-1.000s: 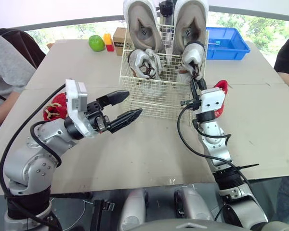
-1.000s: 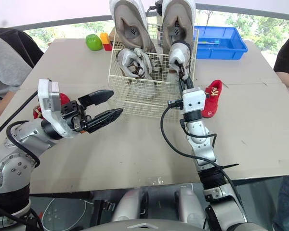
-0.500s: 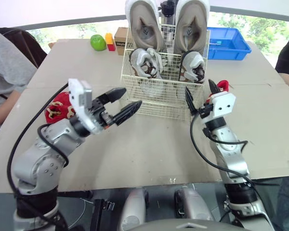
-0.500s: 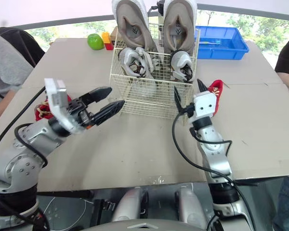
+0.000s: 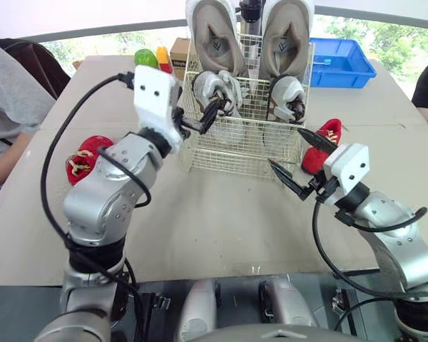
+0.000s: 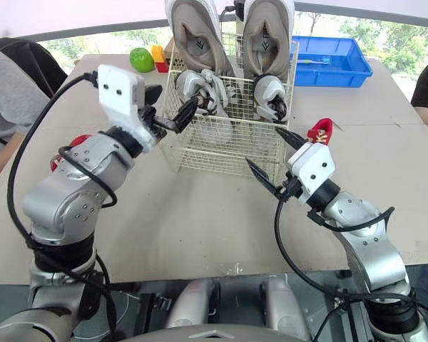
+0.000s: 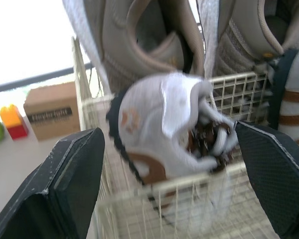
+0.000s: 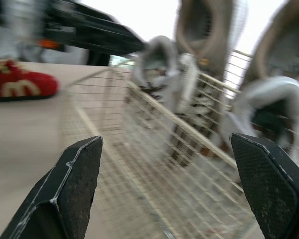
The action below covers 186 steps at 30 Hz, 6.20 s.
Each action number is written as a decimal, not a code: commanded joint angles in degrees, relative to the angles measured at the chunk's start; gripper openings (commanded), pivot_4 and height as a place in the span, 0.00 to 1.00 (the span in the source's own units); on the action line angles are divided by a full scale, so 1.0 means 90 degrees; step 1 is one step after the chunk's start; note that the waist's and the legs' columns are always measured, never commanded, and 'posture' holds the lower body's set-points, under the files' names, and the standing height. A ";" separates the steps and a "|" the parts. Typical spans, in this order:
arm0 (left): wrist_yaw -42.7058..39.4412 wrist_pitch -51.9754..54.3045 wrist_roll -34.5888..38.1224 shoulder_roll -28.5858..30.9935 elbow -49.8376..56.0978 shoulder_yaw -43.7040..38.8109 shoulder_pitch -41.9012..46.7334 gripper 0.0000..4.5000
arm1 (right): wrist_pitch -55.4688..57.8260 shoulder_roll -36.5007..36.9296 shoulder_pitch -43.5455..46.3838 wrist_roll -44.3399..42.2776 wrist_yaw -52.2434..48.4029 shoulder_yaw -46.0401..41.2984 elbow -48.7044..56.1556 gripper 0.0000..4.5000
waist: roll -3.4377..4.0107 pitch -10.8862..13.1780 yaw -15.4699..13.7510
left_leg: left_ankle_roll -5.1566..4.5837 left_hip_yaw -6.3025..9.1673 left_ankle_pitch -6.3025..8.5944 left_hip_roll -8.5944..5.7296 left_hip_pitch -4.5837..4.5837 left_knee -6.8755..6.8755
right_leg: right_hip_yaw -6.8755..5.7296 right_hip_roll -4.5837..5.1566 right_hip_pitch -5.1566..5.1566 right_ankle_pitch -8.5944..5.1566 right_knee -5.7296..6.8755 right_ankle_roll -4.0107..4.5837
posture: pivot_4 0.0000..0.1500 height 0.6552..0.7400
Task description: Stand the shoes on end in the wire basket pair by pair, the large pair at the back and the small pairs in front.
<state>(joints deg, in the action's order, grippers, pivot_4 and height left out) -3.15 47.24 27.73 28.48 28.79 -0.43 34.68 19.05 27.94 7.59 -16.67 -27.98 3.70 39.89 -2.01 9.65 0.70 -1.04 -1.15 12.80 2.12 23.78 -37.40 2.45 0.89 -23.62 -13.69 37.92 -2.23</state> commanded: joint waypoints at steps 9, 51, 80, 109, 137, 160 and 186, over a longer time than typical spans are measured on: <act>-0.0474 -0.1546 -0.1551 -0.0230 -0.1260 0.0546 0.0314 0.55 | 0.0189 0.0092 -0.0062 -0.0064 0.0084 -0.0349 0.0481 0.88 | 0.0000 0.0000 0.0002 | 0.0000 -0.0006 0.0000 0.0001 0.0002 0.0000 | -0.0002 0.0000 -0.0002 0.0000 -0.0001 0.0000 | 1.00 1.00; -0.4963 -0.4429 -0.1441 0.1022 -0.3495 -0.0412 0.0776 0.89 | 0.0112 -0.0096 -0.0302 0.0022 0.0004 -0.0262 0.0347 0.88 | 0.0002 0.0003 -0.0001 | 0.0000 -0.0016 0.0000 0.0005 0.0012 0.0000 | -0.0016 -0.0001 -0.0004 -0.0001 -0.0001 -0.0001 | 1.00 1.00; -0.3043 -0.1710 -0.0102 0.0995 -0.2029 -0.4654 -0.4414 0.89 | 0.0140 0.0481 0.0150 -0.1450 -0.1982 0.0039 -0.0111 0.88 | -0.0019 0.0000 -0.0032 | 0.0001 -0.0001 0.0000 0.0015 0.0001 0.0008 | -0.0050 0.0102 0.0000 -0.0016 0.0001 0.0027 | 1.00 1.00; -0.0921 -0.2510 -0.1069 -0.0381 -0.1563 -0.3377 -0.4096 0.30 | 0.0143 0.0878 -0.0167 -0.1442 -0.1856 -0.0191 0.0085 0.88 | -0.0029 -0.0010 -0.0017 | -0.0001 -0.0008 0.0000 0.0013 0.0002 0.0006 | -0.0046 0.0072 0.0002 -0.0012 0.0003 0.0019 | 1.00 1.00; -0.9468 -1.1172 0.0356 0.1952 -0.5014 -0.0863 0.0853 0.03 | 0.5892 0.2238 0.6992 -0.4524 -0.1676 -0.0709 -0.2994 0.88 | 0.0038 0.0038 0.0029 | -0.0021 -0.0089 0.0010 0.0017 0.0081 -0.0005 | -0.0032 0.0061 -0.0077 -0.0002 -0.0001 0.0004 | 1.00 1.00; -0.9927 -1.2768 0.1563 0.1515 -0.6338 0.1089 0.2565 0.03 | 0.8089 0.1312 0.7721 -0.4388 -0.2633 0.0220 -0.5442 0.88 | 0.0041 0.0040 0.0027 | -0.0026 -0.0092 0.0012 0.0026 0.0140 -0.0026 | -0.0013 0.0020 -0.0140 0.0006 0.0018 -0.0009 | 1.00 1.00; -0.9927 -1.2737 0.1546 0.1221 -0.6367 0.0953 0.2709 0.03 | 0.8161 0.1605 0.6849 -0.5993 -0.2501 -0.0106 -0.5163 0.07 | 0.0043 0.0041 0.0018 | -0.0026 -0.0082 0.0013 0.0027 0.0149 -0.0059 | -0.0019 0.0016 -0.0140 0.0006 0.0036 -0.0009 | 1.00 1.00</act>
<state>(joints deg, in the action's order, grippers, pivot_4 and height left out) -92.25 -67.66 39.94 39.06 -29.90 11.35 58.20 92.13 41.73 69.92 -67.01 -50.80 4.46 -9.07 -1.62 10.02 0.86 -1.28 -1.89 12.92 2.37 25.13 -37.95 2.28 1.04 -24.88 -13.63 38.27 -2.31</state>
